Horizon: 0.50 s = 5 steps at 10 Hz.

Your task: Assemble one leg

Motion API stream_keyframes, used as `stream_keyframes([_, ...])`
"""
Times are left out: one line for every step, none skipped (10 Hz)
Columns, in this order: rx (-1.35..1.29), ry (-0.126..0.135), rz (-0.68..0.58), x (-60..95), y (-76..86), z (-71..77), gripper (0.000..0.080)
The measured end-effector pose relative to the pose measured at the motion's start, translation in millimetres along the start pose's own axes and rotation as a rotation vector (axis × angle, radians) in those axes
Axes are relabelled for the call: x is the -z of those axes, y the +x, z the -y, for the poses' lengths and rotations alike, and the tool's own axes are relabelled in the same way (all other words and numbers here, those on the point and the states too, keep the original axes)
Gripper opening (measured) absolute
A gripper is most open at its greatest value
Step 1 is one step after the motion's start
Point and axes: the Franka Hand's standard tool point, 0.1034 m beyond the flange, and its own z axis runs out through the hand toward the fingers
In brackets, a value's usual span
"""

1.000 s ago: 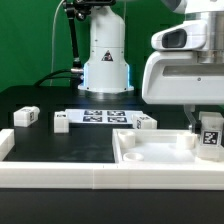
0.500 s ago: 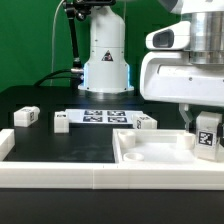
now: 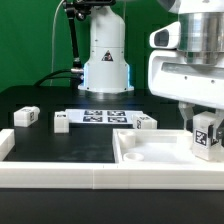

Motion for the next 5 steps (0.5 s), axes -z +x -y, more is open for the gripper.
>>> stream_keyframes([-0.101,-0.005,-0.004,0.0,-0.7,-1.2,0.0292])
stream_keyframes([-0.203,-0.014,-0.008,0.1,-2.1,-2.2,0.0292])
stream_keyframes([-0.315,-0.024,-0.018,0.3,-5.2,-2.9,0.0292])
stream_keyframes([-0.401,-0.028,-0.026,0.4,-7.0,-3.2,0.0292])
stream_keyframes([-0.46,-0.028,-0.03,0.5,-7.5,-3.6,0.0292])
